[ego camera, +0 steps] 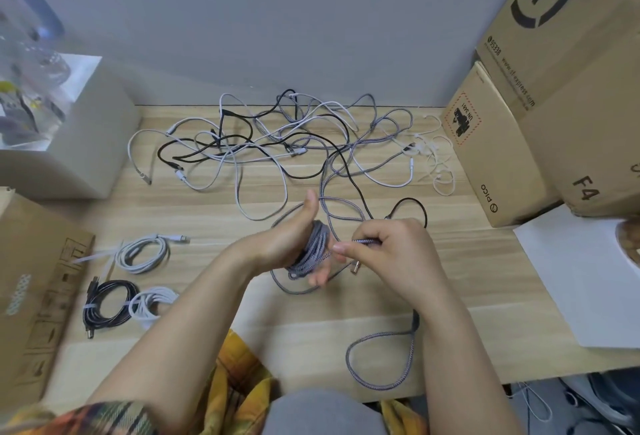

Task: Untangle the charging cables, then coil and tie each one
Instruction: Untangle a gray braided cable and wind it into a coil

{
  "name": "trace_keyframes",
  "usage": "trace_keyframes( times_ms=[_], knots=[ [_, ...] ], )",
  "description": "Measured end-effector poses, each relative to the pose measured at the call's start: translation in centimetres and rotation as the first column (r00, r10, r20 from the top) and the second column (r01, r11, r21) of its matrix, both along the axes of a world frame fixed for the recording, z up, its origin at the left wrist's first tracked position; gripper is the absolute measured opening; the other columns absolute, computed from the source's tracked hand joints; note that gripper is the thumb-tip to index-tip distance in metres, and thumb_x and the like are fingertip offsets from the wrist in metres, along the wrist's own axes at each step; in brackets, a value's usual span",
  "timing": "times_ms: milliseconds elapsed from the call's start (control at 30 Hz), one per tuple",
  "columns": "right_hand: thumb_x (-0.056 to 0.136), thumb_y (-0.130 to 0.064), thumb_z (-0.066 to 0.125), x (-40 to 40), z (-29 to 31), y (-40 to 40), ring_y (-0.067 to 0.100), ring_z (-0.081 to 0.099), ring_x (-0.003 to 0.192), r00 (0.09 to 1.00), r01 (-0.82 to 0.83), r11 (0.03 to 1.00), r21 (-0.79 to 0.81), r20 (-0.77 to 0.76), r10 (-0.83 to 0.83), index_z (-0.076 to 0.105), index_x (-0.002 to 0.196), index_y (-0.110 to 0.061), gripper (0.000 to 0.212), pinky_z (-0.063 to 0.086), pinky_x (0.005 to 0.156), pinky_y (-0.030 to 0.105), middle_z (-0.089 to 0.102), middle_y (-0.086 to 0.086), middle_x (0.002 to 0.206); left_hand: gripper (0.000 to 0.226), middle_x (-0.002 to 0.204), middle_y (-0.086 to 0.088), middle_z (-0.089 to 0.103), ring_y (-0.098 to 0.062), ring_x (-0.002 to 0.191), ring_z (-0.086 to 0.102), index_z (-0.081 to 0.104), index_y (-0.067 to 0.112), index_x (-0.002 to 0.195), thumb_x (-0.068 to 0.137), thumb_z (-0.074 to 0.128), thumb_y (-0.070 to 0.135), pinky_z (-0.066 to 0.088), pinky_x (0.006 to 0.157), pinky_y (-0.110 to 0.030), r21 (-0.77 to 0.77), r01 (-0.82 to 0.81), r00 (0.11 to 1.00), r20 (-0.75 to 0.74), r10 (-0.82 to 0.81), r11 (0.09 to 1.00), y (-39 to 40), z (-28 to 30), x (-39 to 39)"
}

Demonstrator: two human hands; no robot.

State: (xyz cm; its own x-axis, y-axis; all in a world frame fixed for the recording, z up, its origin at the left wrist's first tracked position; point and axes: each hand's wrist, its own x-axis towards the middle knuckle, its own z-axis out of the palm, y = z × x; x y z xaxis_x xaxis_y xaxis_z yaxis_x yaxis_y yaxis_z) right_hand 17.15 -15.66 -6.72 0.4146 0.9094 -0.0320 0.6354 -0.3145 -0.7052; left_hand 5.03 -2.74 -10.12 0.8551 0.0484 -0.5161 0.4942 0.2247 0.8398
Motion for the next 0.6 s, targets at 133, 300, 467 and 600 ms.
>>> trace_keyframes(
  times_ms=[133, 300, 467, 600],
  knots=[
    [0.068, -0.02, 0.08, 0.4, -0.5, 0.9, 0.006, 0.043, 0.048, 0.923, 0.165, 0.983, 0.084, -0.365, -0.124, 0.066, 0.054, -0.025, 0.02, 0.037, 0.051, 0.02, 0.054, -0.009, 0.048, 0.105, 0.042, -0.003, 0.051, -0.02, 0.041, 0.044, 0.063, 0.003, 0.078, 0.068, -0.004, 0.083, 0.042, 0.061, -0.032, -0.202, 0.221, 0.969, 0.156, -0.192, 0.954, -0.6, 0.6, -0.3],
    [0.092, -0.018, 0.051, 0.6, -1.6, 1.0, 0.0, 0.028, 0.034, 0.667, 0.202, 0.976, 0.079, -0.741, -0.078, 0.064, 0.075, -0.016, 0.021, 0.028, 0.038, 0.011, 0.037, -0.012, 0.043, 0.098, 0.049, 0.001, 0.053, -0.014, 0.043, 0.052, 0.063, -0.002, 0.091, 0.075, 0.009, 0.079, 0.05, 0.075, -0.033, -0.668, 0.254, 0.844, 0.506, 0.177, 0.7, 0.3, 1.3, 0.3],
    [0.098, -0.027, 0.043, 0.4, -2.6, 0.3, 0.005, 0.017, 0.038, 0.667, -0.044, 0.986, -0.158, -0.739, -0.089, 0.06, 0.083, -0.019, 0.024, 0.023, 0.037, 0.018, 0.025, -0.007, 0.051, 0.076, 0.06, -0.011, 0.051, -0.026, 0.055, 0.052, 0.059, -0.008, 0.1, 0.086, 0.038, 0.064, 0.049, 0.086, -0.037, -0.932, -0.021, 0.628, 0.269, 0.731, 0.361, 1.1, 2.5, 0.8],
    [0.099, -0.028, 0.043, -0.8, -1.4, 0.0, 0.001, 0.033, 0.039, 0.848, -0.249, 0.91, -0.333, -0.529, 0.038, 0.059, 0.084, -0.023, 0.022, 0.031, 0.041, 0.019, 0.038, -0.006, 0.056, 0.072, 0.063, -0.004, 0.054, -0.019, 0.056, 0.051, 0.057, -0.002, 0.099, 0.091, 0.026, 0.063, 0.052, 0.068, -0.026, -0.782, -0.522, 0.4, 0.129, 0.907, 0.341, 1.9, 2.9, 1.4]
  ],
)
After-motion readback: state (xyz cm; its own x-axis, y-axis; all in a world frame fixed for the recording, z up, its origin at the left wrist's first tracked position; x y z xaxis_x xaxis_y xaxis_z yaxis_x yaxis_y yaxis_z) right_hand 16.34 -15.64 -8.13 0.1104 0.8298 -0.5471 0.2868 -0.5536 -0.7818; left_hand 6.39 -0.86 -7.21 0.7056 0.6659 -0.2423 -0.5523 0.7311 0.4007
